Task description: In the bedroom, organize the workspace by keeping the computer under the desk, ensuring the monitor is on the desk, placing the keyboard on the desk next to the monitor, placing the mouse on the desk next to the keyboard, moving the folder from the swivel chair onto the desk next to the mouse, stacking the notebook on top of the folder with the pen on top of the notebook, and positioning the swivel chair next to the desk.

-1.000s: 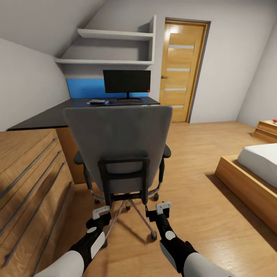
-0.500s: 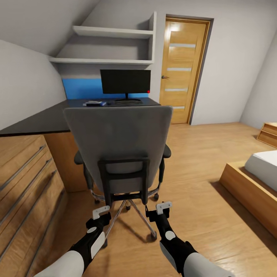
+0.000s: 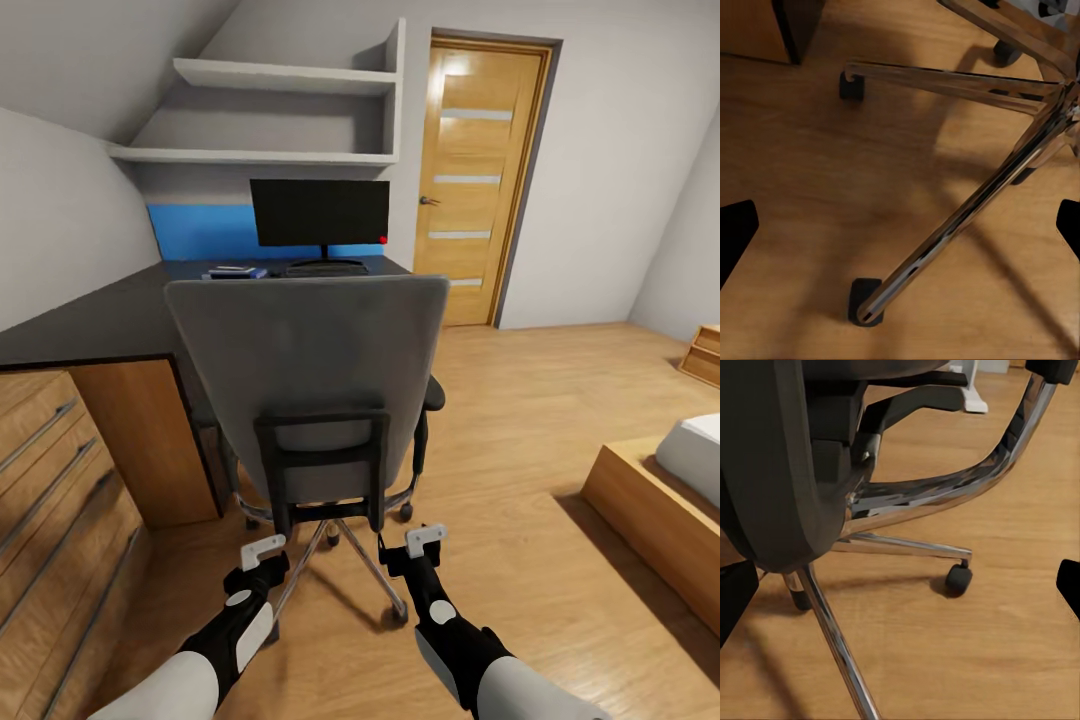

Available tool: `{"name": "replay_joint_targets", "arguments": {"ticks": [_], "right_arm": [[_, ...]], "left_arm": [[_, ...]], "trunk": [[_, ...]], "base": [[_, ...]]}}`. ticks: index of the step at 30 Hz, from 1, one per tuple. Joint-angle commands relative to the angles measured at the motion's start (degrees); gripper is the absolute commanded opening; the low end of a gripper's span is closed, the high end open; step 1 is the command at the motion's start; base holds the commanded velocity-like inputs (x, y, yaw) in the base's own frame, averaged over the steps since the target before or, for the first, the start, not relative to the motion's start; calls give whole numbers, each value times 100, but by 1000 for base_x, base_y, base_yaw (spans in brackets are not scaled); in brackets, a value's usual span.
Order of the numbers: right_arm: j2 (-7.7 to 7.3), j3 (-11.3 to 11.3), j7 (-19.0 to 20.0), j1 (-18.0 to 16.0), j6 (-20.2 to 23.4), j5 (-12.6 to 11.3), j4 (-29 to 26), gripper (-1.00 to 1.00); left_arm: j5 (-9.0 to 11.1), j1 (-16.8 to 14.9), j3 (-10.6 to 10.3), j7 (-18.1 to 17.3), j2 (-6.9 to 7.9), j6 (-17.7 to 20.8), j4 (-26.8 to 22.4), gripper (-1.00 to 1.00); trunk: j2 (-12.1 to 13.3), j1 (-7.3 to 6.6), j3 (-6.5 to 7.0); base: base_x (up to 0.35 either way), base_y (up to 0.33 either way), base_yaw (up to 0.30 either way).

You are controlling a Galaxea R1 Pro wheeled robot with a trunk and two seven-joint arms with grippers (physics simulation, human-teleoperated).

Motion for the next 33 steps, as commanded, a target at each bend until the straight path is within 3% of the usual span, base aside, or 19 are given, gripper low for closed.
{"name": "replay_joint_targets", "arguments": {"ticks": [1, 31, 33], "right_arm": [[0, 39, -39, -6, -14, -13, 9, 100], [0, 39, -18, -6, -13, -13, 10, 100], [0, 48, -21, -6, -14, -2, 45, 100]], "left_arm": [[37, -5, 5, -5, -5, -26, 4, 100], [55, -5, 5, -5, 7, -10, 4, 100], [46, -5, 14, 12, -46, -35, 49, 100]], "trunk": [[-1, 3, -5], [-1, 3, -5], [0, 2, -5]], "base": [[321, -4, 0], [321, 0, 33], [321, 0, 0]]}}
